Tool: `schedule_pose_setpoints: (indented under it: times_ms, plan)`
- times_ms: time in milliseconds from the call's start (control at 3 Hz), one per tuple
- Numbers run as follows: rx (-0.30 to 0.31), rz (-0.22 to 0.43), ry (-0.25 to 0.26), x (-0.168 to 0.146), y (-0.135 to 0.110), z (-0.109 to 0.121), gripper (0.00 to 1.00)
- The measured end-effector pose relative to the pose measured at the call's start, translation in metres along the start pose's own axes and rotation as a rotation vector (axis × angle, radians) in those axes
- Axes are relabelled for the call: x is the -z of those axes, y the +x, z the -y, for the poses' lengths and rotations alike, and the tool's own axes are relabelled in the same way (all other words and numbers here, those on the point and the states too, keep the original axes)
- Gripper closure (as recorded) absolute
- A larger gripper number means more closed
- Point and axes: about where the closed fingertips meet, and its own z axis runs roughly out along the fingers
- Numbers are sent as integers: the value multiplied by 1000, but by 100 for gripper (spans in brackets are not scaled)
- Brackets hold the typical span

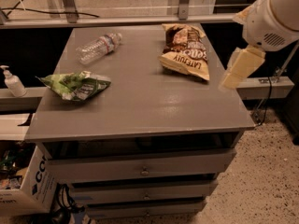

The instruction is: Pick brown chip bag

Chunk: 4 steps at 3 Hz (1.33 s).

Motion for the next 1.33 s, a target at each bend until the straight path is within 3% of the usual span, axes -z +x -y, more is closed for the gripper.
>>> schedule_pose_setpoints:
  times_ms: [667, 1333]
  plan:
    - [-90, 78, 16, -61, -18, 68, 0]
    - [-97, 109, 46, -74, -13, 70, 0]
